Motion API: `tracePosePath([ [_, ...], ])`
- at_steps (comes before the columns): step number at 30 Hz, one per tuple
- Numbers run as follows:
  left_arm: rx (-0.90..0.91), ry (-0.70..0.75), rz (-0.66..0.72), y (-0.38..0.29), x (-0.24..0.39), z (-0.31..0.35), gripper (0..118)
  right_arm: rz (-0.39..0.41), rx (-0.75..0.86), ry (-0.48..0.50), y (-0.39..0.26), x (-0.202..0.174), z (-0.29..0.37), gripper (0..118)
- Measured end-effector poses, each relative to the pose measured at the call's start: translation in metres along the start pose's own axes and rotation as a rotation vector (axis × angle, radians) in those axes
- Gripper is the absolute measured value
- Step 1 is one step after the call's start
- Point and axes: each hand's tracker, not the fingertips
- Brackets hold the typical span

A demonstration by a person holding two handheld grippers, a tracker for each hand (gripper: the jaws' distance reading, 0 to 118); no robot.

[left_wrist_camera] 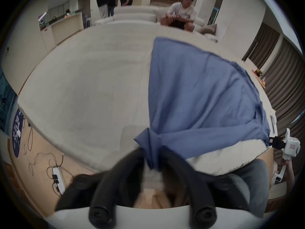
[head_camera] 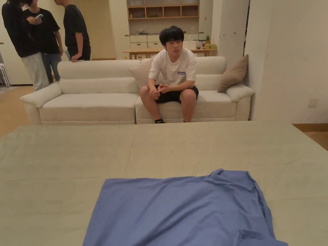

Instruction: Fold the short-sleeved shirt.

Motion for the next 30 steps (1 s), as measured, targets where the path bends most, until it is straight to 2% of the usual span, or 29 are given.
tracePosePath([
  [2, -0.065, 0.039, -0.003, -0.006, 0.0, -0.008, 49, 0.004, 0.026, -0.01, -0.001, 0.001, 0.0, 4],
  [3, -0.061, 0.031, -0.004, -0.009, -0.001, -0.006, 63, 0.002, 0.034, -0.002, 0.0, 0.006, 0.002, 16],
  [4, -0.038, 0.021, -0.003, -0.01, -0.002, -0.002, 76, -0.005, 0.037, -0.018, 0.005, 0.007, 0.008, 50],
  [5, -0.025, 0.026, 0.017, -0.006, -0.003, 0.007, 81, -0.007, 0.045, -0.018, 0.011, 0.011, 0.015, 76],
  [6, 0.008, -0.006, 0.055, 0.0, -0.005, 0.019, 81, -0.016, 0.086, 0.013, 0.018, 0.016, 0.029, 95],
  [7, 0.044, -0.035, 0.092, 0.007, -0.007, 0.032, 81, -0.045, 0.14, 0.022, 0.026, 0.024, 0.041, 101],
  [10, 0.295, -0.075, 0.119, 0.039, 0.0, 0.106, 81, -0.107, 0.419, 0.072, 0.057, 0.03, 0.112, 101],
  [11, 0.4, -0.084, 0.099, 0.049, 0.008, 0.138, 81, -0.134, 0.537, 0.074, 0.063, 0.018, 0.161, 102],
  [14, 0.654, -0.026, -0.009, 0.068, 0.031, 0.219, 88, -0.122, 0.813, 0.068, 0.079, 0.004, 0.236, 116],
  [15, 0.732, 0.011, -0.031, 0.072, 0.04, 0.243, 88, -0.11, 0.897, 0.052, 0.083, -0.004, 0.256, 116],
  [17, 0.895, 0.018, -0.059, 0.069, 0.054, 0.28, 80, -0.086, 0.982, 0.014, 0.086, -0.014, 0.287, 115],
  [18, 0.949, 0.011, -0.09, 0.067, 0.059, 0.292, 64, -0.084, 1.006, 0.005, 0.086, -0.018, 0.297, 113],
  [19, 0.985, 0.008, -0.114, 0.065, 0.063, 0.3, 20, -0.092, 1.005, -0.01, 0.088, -0.023, 0.3, 100],
  [20, 0.975, 0.019, -0.131, 0.065, 0.067, 0.304, 0, -0.09, 1.018, -0.018, 0.086, -0.027, 0.304, 74],
  [22, 0.974, 0.036, -0.137, 0.061, 0.075, 0.307, 0, -0.07, 1.053, -0.023, 0.081, -0.031, 0.307, 0],
  [25, 0.853, -0.064, -0.184, 0.062, 0.07, 0.299, 0, -0.067, 1.011, -0.13, 0.079, -0.041, 0.304, 0],
  [28, 0.71, -0.063, -0.219, 0.057, 0.061, 0.272, 0, -0.066, 0.991, -0.124, 0.075, -0.041, 0.297, 0],
  [30, 0.548, -0.085, -0.221, 0.055, 0.051, 0.241, 0, -0.106, 0.971, -0.078, 0.071, -0.038, 0.294, 0],
])
